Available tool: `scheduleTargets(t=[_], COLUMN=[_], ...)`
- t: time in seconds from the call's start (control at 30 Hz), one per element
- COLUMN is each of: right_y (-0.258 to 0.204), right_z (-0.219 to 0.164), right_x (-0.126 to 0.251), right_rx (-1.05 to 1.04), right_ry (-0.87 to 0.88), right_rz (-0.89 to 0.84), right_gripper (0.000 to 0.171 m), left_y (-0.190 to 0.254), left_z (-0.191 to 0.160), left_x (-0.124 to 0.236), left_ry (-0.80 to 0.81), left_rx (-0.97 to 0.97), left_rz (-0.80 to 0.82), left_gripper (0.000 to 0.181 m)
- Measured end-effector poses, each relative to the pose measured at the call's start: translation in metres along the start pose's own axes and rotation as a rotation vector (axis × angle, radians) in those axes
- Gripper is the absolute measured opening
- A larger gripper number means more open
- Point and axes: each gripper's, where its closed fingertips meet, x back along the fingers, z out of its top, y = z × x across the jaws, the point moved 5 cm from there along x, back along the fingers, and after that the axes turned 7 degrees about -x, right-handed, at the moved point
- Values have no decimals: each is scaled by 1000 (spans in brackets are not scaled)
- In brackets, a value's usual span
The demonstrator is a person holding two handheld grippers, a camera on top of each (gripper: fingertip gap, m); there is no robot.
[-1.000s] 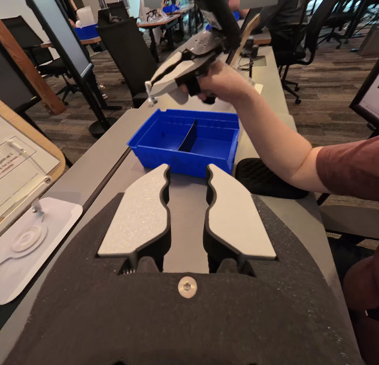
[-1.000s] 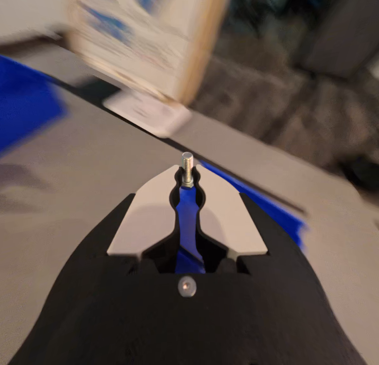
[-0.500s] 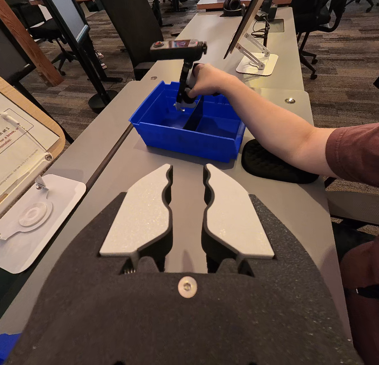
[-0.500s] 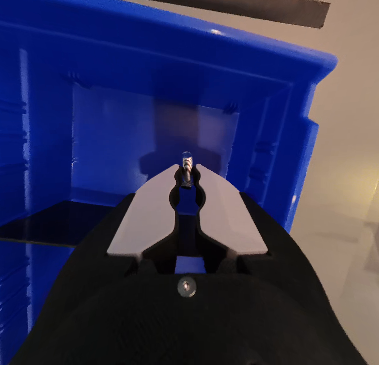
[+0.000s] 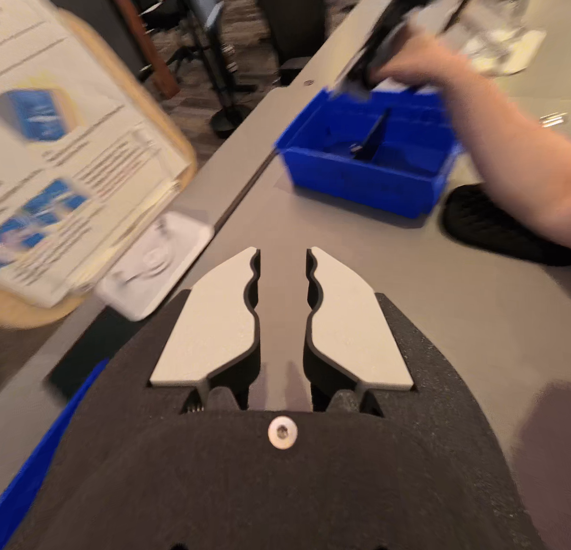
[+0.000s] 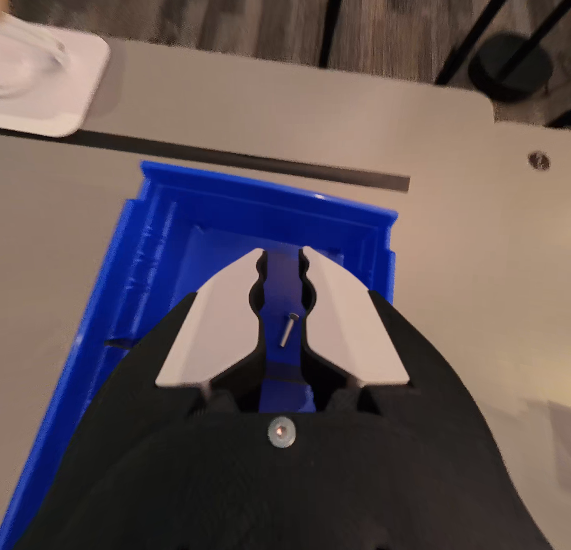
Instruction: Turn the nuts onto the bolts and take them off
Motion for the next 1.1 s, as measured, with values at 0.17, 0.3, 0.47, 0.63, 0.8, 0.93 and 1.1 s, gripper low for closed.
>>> scheduleTargets(t=[0.17, 0.3, 0.47, 0.63, 0.8, 0.93, 1.1], right_y=[-24, -29, -30, -32, -36, -37, -35], right_z=[16, 14, 9, 3, 1, 1, 0], right_x=[21, 20, 12, 5, 3, 3, 3], right_rx=[54, 75, 94, 137, 165, 176, 181], right_ry=[111, 93, 47, -12, -29, -30, -38], right_rz=[75, 81, 75, 52, 56, 58, 59], right_gripper=[19, 19, 21, 22, 23, 24, 24], left_y=[-75, -98, -102, -110, -111, -109, -108], left_z=[-86, -157, -244, -281, -295, -307, -317], left_x=[63, 85, 76, 59, 47, 41, 33], left_ry=[-399, -576, -783, -789, -849, -912, -933], left_rx=[91, 357, 770, 920, 931, 954, 985], left_rz=[395, 378, 262, 237, 253, 253, 243], left_gripper=[22, 18, 23, 19, 19, 20, 17])
